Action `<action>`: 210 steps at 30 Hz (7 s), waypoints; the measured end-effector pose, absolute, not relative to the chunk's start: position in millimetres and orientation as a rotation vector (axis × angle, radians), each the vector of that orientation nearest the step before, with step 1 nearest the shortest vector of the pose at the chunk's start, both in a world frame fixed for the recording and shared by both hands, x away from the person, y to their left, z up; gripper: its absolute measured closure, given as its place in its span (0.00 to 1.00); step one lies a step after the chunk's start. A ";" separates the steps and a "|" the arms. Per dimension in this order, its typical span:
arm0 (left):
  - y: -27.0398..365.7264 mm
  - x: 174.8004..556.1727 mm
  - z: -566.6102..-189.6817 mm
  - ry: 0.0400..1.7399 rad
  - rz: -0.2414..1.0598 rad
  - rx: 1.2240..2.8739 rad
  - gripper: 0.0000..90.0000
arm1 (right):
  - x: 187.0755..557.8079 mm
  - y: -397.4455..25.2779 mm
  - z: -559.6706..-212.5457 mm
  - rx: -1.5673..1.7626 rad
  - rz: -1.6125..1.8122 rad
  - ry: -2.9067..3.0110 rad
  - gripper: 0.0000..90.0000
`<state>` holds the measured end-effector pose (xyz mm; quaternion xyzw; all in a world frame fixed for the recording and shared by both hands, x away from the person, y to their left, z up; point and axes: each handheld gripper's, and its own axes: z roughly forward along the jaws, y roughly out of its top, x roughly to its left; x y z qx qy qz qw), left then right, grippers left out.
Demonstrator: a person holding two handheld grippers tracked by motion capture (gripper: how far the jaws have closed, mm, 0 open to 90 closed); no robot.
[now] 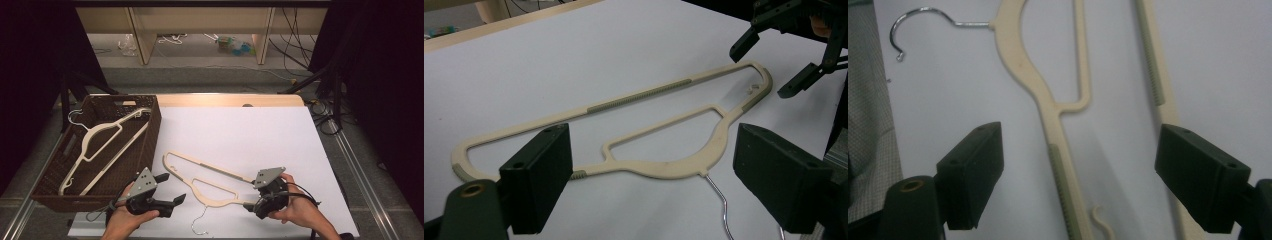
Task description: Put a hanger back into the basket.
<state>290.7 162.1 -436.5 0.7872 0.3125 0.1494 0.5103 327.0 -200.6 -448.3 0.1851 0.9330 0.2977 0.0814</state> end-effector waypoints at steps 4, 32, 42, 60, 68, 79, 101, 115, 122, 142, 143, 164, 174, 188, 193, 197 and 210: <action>160.2 288.8 -438.5 0.751 0.352 1.914 0.18 | 327.9 -190.0 -453.6 0.489 0.747 2.857 0.33; 156.7 288.2 -442.7 0.729 0.329 1.959 0.19 | 354.2 -160.0 -456.3 0.332 0.318 3.099 0.78; 157.1 287.5 -442.8 0.718 0.333 1.977 0.19 | 348.5 -153.5 -455.6 0.218 0.256 3.099 0.88; 154.8 288.1 -444.6 0.704 0.341 2.000 0.20 | 351.9 -148.7 -453.8 0.182 0.183 3.093 0.89; 146.1 288.4 -449.6 0.638 0.339 2.063 0.22 | 347.4 -158.2 -440.5 0.166 0.203 3.093 0.89; 119.3 305.6 -472.3 0.484 0.481 2.258 0.28 | 337.9 -167.1 -421.4 0.195 0.269 3.097 0.89; 84.0 303.1 -484.9 0.213 0.522 2.305 0.39 | 335.4 -172.3 -414.0 0.205 0.300 3.103 0.89; 77.8 302.9 -477.7 -0.033 0.543 2.317 0.65 | 337.3 -176.8 -415.1 0.208 0.332 3.106 0.89; 77.0 301.4 -467.5 -0.178 0.569 2.325 0.75 | 338.3 -180.1 -414.8 0.197 0.363 3.119 0.89; 70.4 315.1 -426.3 -0.158 0.567 2.257 0.88 | 343.4 -207.4 -365.1 0.455 0.751 2.815 0.53; 69.7 316.5 -424.4 -0.153 0.562 2.265 0.88 | 343.4 -209.6 -361.3 0.469 0.777 2.786 0.52; 93.9 350.7 -394.2 0.338 0.398 2.113 0.95 | 345.3 -227.8 -342.5 0.652 1.031 2.571 0.35; 106.8 358.7 -387.6 0.488 0.312 2.070 0.95 | 345.8 -225.5 -352.4 0.654 1.021 2.579 0.34; 128.1 353.6 -361.9 0.658 0.160 1.965 0.95 | 341.1 -235.0 -367.6 0.716 1.046 2.614 0.31; 135.2 349.0 -349.4 0.674 0.127 1.926 0.95 | 338.6 -234.5 -368.5 0.722 1.056 2.594 0.31; 143.7 348.2 -339.7 0.689 0.144 1.921 0.95 | 338.1 -236.2 -369.1 0.714 1.043 2.606 0.30; 201.7 344.5 -288.5 0.746 0.211 1.775 0.95 | 338.0 -239.5 -379.8 0.744 1.029 2.601 0.28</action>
